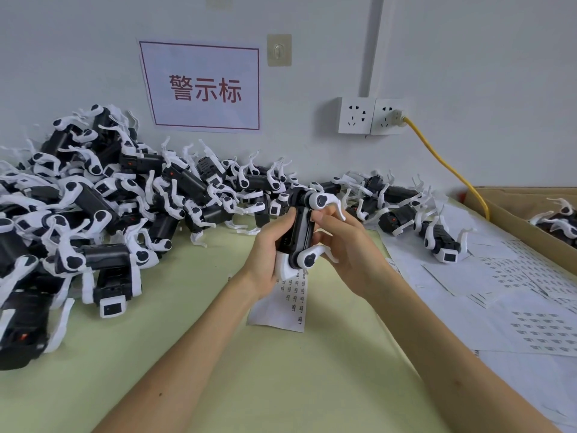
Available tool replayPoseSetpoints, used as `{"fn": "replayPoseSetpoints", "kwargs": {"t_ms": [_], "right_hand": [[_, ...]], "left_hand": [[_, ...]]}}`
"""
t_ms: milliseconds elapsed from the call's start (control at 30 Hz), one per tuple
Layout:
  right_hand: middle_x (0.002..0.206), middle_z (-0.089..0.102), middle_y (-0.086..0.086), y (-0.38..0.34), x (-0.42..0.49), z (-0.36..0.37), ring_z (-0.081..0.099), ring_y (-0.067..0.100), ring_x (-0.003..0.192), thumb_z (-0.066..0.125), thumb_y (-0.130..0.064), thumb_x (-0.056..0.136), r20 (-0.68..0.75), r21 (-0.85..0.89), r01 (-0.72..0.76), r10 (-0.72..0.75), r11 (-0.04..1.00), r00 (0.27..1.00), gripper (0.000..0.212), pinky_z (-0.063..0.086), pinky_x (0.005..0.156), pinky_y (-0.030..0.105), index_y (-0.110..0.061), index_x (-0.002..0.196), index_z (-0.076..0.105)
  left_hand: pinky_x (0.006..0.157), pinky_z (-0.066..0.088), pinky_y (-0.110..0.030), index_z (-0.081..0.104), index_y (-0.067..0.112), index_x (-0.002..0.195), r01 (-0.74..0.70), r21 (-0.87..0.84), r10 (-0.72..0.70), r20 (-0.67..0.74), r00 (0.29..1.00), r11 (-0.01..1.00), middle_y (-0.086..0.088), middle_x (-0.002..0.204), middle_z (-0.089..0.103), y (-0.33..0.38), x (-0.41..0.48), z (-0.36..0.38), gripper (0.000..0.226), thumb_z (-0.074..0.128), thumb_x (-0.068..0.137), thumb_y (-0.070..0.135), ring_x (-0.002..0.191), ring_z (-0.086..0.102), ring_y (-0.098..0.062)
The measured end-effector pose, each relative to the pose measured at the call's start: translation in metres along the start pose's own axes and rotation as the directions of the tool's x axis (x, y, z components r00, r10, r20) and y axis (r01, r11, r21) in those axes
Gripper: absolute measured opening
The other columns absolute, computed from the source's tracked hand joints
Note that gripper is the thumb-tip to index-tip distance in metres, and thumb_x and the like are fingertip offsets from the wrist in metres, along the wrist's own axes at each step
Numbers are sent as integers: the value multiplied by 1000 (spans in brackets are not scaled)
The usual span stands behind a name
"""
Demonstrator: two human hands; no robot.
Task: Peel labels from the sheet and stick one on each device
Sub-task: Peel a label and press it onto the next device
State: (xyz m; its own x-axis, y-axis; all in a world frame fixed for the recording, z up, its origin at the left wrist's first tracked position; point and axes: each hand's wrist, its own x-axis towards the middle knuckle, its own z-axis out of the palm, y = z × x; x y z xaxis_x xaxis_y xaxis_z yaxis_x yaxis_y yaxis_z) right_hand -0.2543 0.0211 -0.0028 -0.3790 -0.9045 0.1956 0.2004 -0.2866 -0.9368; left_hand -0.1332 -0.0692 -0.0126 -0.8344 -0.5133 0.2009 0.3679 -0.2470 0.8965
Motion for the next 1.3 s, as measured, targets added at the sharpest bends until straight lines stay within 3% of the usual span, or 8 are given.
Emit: {"fn": "replayPoseSetpoints", "kwargs": {"t_ms": [200,467,633,800,900,1000,1100,1300], "right_hand": [[75,53,2,1,1,0,47,17,70,71,-22,81,-7,-77,15,-15,997,1000,20,26,63,33,-16,90,54],[98,46,12,2,1,2,41,26,86,72,-16,79,42,-144,48,-42,988,998,29,20,65,37,-14,102,53],[93,65,1,1,3,4,59,16,81,71,-25,79,-34,-143,57,-62,988,997,30,43,77,35,-16,107,64],[93,67,-12,-8,9,-14,61,4,80,67,-39,79,-235,-168,184,-221,969,947,24,44,76,29,-28,100,68],[119,69,-8,-13,11,-27,63,10,112,65,-57,73,-73,-212,125,-143,969,987,51,47,93,37,-30,115,70],[136,65,-4,-10,10,-34,58,14,129,63,-59,78,64,-297,12,8,955,998,58,43,107,45,-28,126,69],[130,69,9,-4,8,-40,65,28,120,61,-49,92,139,-372,-72,132,926,981,44,39,114,57,-22,126,70],[106,73,-1,-9,12,-46,70,13,97,71,-41,84,-28,-198,-28,23,980,999,26,48,89,36,-23,102,75]], "left_hand": [[70,53,-23,82,24,96,44,-9,-44,-13,999,999,0,90,73,0,-2,-2,39,50,97,46,82,68,-12],[67,53,-27,82,21,97,113,-90,-117,-42,992,990,-3,98,74,0,3,-7,39,53,93,46,78,69,-14],[65,55,-33,76,10,105,142,-163,-154,-62,986,976,-10,97,65,3,6,-8,38,56,98,42,71,64,-22],[61,57,-31,63,-3,134,221,-224,-229,-11,973,949,-10,78,58,8,4,-11,57,53,102,43,54,52,-22],[61,58,-34,75,2,106,316,-113,-317,14,948,942,-10,77,61,10,2,-6,46,54,100,42,50,55,-23],[53,55,-32,64,5,86,444,-71,-446,-14,895,893,-14,75,53,8,1,-5,40,57,100,41,46,55,-26],[55,56,-34,59,3,85,510,-80,-512,-15,859,857,-15,73,54,7,2,-11,45,55,102,45,49,55,-27],[53,56,-34,63,1,109,295,-254,-340,-160,927,921,-16,86,66,5,11,-18,35,53,102,34,62,67,-26]]}}
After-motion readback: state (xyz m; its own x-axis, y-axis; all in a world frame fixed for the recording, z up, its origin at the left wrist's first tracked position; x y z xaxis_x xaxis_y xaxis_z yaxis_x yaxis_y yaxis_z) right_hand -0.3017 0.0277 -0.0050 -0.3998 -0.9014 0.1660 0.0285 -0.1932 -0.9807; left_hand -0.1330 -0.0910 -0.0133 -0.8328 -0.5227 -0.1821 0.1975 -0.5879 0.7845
